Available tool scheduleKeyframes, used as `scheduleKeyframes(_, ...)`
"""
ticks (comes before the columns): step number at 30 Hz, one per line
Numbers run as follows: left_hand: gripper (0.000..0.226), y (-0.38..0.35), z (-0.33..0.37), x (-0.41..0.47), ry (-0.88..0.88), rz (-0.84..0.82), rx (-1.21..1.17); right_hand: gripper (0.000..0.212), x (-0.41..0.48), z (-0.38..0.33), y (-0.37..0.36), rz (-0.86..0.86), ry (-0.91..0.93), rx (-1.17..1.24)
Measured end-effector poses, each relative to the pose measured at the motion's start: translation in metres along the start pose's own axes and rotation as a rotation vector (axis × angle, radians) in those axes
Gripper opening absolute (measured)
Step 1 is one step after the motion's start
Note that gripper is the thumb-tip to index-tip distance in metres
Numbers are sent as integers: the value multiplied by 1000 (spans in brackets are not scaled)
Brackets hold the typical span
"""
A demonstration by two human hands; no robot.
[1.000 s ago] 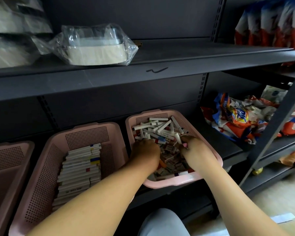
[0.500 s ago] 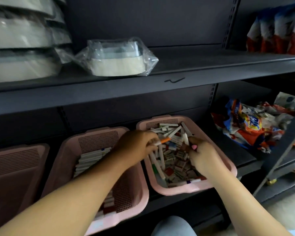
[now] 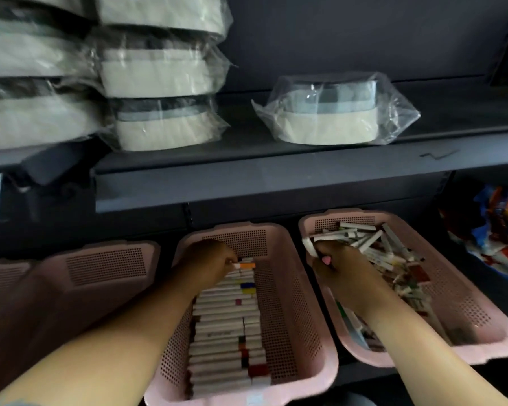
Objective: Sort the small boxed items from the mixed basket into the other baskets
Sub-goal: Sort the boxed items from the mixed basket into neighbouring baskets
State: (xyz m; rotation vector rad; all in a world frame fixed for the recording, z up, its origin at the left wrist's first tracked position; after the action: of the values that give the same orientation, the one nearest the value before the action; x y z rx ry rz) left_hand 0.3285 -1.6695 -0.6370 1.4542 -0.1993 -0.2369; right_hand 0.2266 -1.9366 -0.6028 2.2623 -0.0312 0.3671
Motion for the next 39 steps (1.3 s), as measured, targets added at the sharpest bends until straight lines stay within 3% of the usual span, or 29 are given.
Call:
scheduleKeyframes(7, 20, -19, -11, 12, 23, -82, 8, 26, 8, -14, -1, -27, 11, -130)
scheduleKeyframes(11, 20, -8, -17, 7, 18, -30, -71, 23, 15, -36, 1, 2, 29, -40)
scheduleKeyframes(15, 15, 20, 8, -7, -59, 76, -403, 30, 26, -67, -12, 15, -27, 242)
scheduleKeyframes(17, 29, 32, 20, -17, -69, 137, -630, 31, 35, -74, -24, 10, -58, 323)
scheduleKeyframes(21, 57, 49, 25, -28, -99, 191, -827, 29, 48, -83, -47, -233, -32, 90)
scheduleKeyframes(23, 44, 52, 22, -31, -127, 155, -742, 13, 52, -87, -55, -308, 14, -31)
scheduleKeyframes(28, 21, 45, 7, -32, -174, 91, -340, 24, 56, -90, -69, -386, 123, -332)
scheduleKeyframes(33, 15, 31, 2, -20, -214, -4, -132, 29, 65, -89, -74, -288, 272, -572)
scheduleKeyframes(35, 14, 28, -2, -13, -198, -21, -94, 23, 67, -83, -65, -192, 262, -511)
scheduleKeyframes(39, 15, 21, -19, 3, -33, -45, -79, 9, 66, -58, -54, -121, 141, -162)
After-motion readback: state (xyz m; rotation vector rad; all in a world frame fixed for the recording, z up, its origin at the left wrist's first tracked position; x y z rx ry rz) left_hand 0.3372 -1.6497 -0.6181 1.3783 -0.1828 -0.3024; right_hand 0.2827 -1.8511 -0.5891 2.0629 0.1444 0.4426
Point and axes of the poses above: each hand's wrist, its own x-axis towards the middle knuckle, its own y-axis out of the back of the hand, z = x × y, the point moved 3 cm from there along x, towards the middle knuckle, and after that the axes turned 4 degrees about y, right-handed, at the moved point
